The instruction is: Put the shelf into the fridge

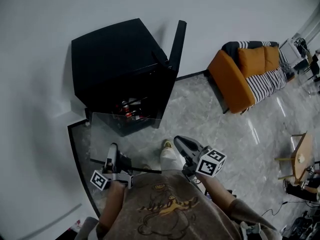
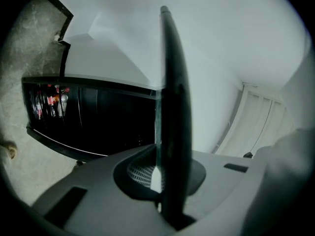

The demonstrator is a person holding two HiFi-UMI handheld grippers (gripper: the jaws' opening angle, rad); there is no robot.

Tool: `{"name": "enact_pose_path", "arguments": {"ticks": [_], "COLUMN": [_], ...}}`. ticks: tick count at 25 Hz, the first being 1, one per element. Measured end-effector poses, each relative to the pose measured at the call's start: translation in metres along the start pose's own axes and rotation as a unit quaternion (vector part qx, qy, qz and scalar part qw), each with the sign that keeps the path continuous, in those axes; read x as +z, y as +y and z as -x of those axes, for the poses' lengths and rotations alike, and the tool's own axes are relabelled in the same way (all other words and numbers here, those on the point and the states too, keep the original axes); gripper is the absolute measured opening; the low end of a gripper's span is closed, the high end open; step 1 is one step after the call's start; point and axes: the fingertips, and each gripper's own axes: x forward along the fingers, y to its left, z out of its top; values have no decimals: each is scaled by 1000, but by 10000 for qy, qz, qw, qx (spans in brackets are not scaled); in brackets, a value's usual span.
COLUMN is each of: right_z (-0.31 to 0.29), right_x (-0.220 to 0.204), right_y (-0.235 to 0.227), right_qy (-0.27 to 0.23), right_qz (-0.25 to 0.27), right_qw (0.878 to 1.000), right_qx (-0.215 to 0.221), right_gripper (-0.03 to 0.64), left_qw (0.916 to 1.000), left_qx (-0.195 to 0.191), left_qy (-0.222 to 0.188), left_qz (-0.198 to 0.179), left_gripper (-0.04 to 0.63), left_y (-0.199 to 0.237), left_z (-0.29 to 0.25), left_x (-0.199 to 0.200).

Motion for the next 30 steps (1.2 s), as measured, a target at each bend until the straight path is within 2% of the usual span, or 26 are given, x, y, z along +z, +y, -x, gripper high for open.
{"name": "enact_pose_path", "arguments": {"ticks": [7,12,22,30], "right_z": [-20,-33,-60,-76], "right_x": [22,35,51,57], "right_y": [-21,-31,-50,-61], "right_qy": [298,544,1044,1359], "right_qz": [98,186,377,515], "right_qw": [9992,9973,9898,9825], "right_qx": [227,460,889,1161], "right_gripper": [26,26,26,26], "left_qw": [9995,9976,9922,9885], "left_qx": [-6,-40,77,171], "left_qy": [-300,-684,-1240,-1498], "left_qz": [-25,57,-73,-125], "left_gripper": [17,17,17,17], "left_y": [13,17,54,84], "left_z": [-22,-33,-39,-50], "left_x": [-5,-11,-14,-16]}}
